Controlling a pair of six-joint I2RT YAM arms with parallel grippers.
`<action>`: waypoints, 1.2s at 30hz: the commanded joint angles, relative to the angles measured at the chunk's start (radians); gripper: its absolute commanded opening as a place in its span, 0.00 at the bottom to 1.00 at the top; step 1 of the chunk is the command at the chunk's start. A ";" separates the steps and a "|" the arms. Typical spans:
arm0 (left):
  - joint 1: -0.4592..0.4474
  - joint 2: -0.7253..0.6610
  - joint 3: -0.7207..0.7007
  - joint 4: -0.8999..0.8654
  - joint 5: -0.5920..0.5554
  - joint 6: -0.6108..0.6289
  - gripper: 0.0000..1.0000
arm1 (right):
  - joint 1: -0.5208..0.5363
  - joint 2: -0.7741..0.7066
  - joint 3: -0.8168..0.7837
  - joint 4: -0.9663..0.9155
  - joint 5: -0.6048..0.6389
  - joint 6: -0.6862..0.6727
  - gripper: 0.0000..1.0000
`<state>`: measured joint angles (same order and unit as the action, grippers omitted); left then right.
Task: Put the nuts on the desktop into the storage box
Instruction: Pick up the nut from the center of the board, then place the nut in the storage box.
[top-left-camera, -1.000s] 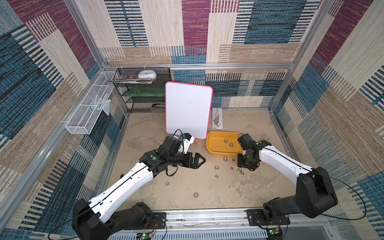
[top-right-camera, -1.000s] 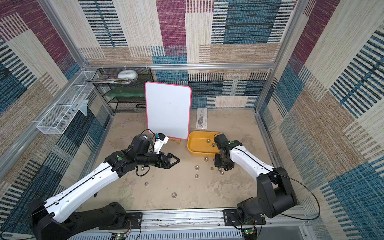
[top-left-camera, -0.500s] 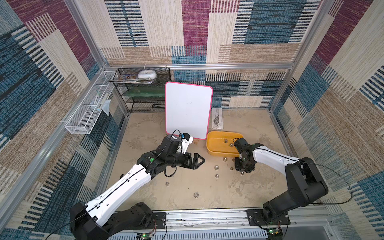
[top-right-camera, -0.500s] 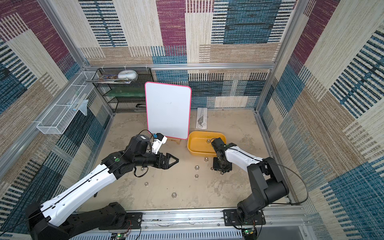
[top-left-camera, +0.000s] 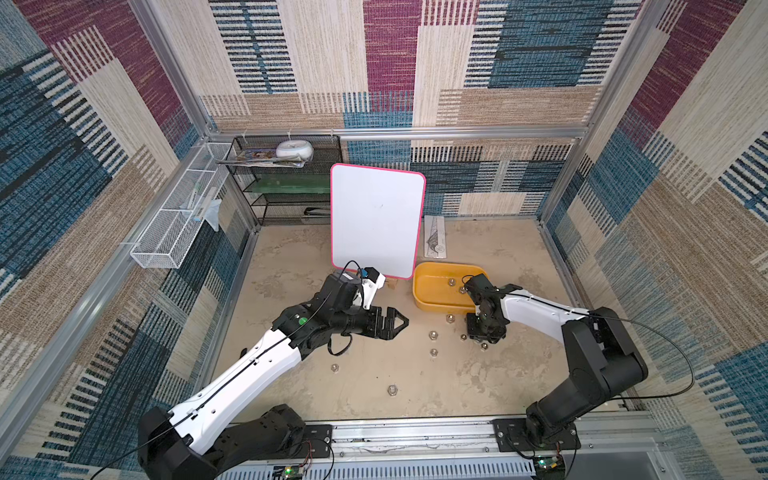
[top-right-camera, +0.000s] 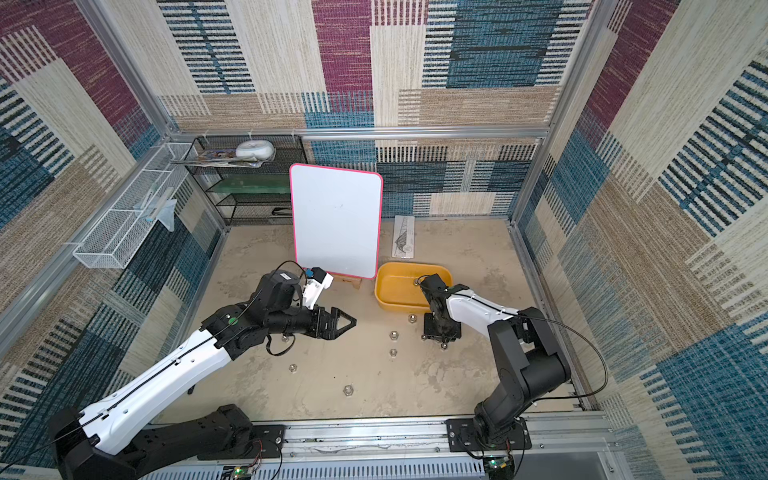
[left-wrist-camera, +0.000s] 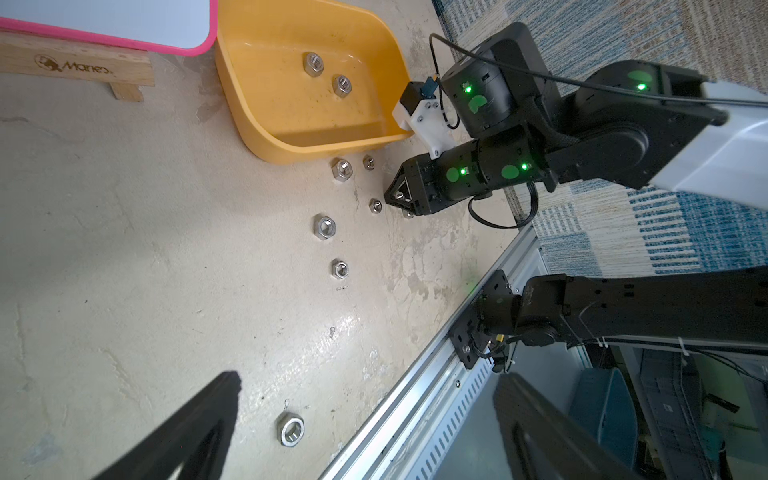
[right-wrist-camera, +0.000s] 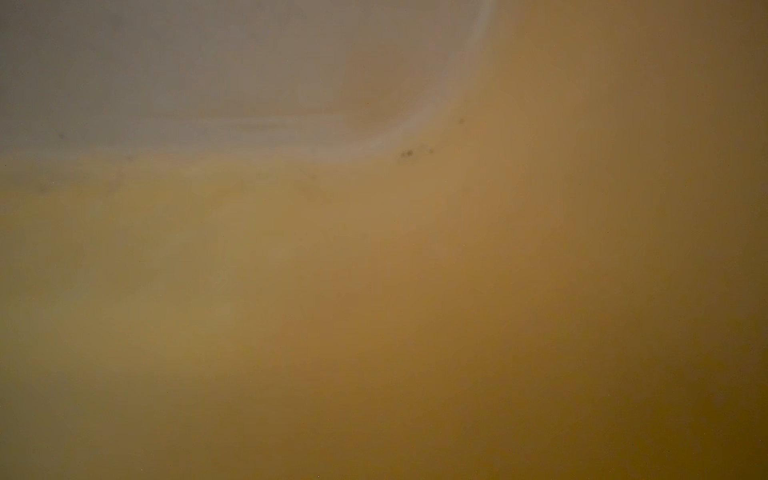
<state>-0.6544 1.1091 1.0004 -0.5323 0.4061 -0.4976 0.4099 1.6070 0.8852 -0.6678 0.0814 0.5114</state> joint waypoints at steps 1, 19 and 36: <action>-0.001 0.000 0.003 0.005 -0.010 0.001 1.00 | 0.001 0.001 -0.012 -0.021 -0.006 0.003 0.37; 0.000 0.012 0.023 0.004 -0.021 0.014 1.00 | 0.001 -0.089 0.126 -0.158 0.053 0.006 0.25; -0.001 -0.061 0.006 -0.039 -0.111 0.029 1.00 | -0.067 0.223 0.636 -0.248 0.124 -0.108 0.27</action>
<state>-0.6540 1.0634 1.0111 -0.5488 0.3321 -0.4870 0.3607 1.7943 1.4914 -0.9062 0.1963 0.4393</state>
